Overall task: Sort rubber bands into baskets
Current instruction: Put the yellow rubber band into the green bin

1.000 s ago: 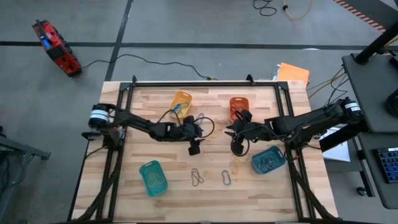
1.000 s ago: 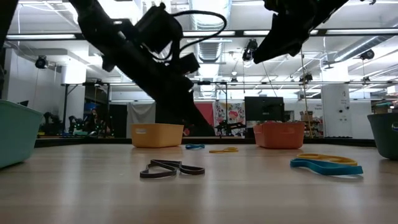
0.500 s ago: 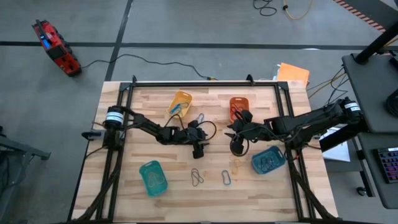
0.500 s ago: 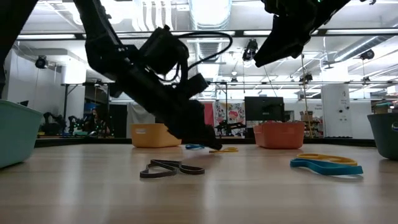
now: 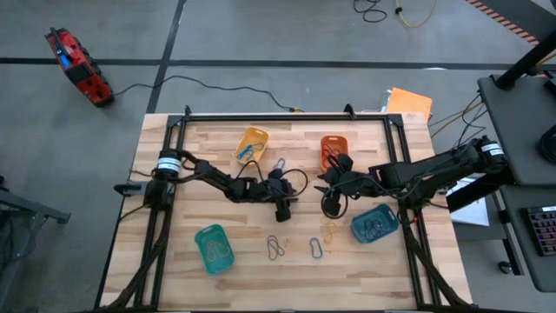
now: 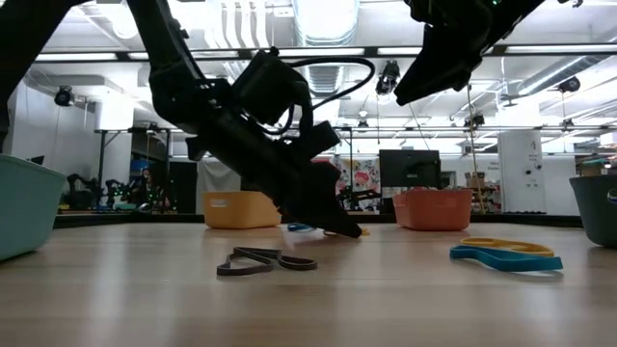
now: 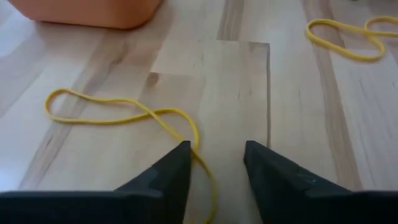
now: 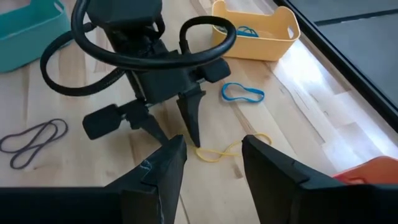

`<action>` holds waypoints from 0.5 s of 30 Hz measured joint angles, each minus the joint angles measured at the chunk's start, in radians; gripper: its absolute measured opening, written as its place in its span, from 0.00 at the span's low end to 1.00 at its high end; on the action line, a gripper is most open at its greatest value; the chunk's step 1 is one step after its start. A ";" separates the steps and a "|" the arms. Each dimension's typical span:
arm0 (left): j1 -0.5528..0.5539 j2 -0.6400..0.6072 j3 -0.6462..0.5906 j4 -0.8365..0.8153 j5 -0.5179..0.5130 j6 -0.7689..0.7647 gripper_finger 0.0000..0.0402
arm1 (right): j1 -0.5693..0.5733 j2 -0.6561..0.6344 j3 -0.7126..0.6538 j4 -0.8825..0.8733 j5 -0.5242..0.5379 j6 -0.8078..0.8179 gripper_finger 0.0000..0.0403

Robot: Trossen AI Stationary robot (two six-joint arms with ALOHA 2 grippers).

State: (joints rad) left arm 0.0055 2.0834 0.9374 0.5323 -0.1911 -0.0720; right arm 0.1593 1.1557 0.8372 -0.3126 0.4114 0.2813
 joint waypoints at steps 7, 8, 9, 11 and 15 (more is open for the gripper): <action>0.016 -0.004 -0.001 -0.010 -0.002 -0.010 0.06 | 0.000 0.000 -0.005 -0.005 0.000 0.000 0.37; 0.021 -0.004 -0.001 -0.011 -0.001 -0.020 0.03 | 0.000 0.000 -0.006 -0.005 0.000 0.000 0.37; 0.023 -0.005 -0.001 -0.011 -0.001 -0.028 0.02 | 0.000 0.000 -0.007 -0.006 0.000 0.000 0.37; 0.024 -0.011 -0.001 -0.018 -0.002 -0.032 0.02 | 0.000 0.000 -0.009 -0.006 0.000 0.000 0.36; 0.026 -0.043 -0.006 -0.054 0.016 -0.022 0.00 | 0.000 0.000 -0.011 -0.008 0.000 0.001 0.36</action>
State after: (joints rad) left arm 0.0311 2.0405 0.9316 0.4781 -0.1755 -0.0943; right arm 0.1593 1.1557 0.8261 -0.3207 0.4114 0.2821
